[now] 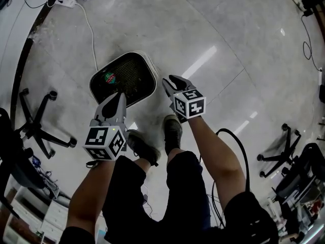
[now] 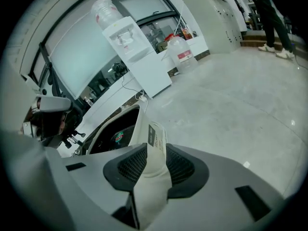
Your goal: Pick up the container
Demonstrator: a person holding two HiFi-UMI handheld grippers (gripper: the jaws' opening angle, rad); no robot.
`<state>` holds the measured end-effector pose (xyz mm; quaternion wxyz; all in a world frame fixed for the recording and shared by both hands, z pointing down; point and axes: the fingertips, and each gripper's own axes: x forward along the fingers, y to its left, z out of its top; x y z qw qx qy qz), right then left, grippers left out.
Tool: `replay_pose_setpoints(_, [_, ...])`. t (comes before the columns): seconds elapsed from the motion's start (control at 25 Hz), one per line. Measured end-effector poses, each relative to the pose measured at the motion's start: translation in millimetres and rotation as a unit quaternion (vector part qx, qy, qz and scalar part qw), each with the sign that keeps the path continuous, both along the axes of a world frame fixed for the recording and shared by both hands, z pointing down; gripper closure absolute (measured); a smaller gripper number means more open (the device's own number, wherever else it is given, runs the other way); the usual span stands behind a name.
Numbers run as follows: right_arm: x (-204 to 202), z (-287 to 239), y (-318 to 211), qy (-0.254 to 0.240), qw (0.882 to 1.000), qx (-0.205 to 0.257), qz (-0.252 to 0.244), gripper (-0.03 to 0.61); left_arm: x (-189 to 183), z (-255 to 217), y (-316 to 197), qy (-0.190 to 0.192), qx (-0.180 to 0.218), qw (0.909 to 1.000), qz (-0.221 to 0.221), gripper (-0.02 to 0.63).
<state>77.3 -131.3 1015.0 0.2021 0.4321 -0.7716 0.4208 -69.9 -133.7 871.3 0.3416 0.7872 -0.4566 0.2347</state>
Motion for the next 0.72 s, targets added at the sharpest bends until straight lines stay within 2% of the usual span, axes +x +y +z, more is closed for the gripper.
replay_pose_setpoints(0.4, [-14, 66, 1, -0.01, 0.999, -0.047, 0.002, 0.485, -4, 32, -4, -0.01, -0.01, 0.9999, -0.001, 0.607])
replay_pose_setpoints(0.72, [-19, 98, -2, -0.028, 0.996, -0.082, 0.017, 0.485, 2, 41, -3, 0.0, -0.015, 0.9999, 0.005, 0.607])
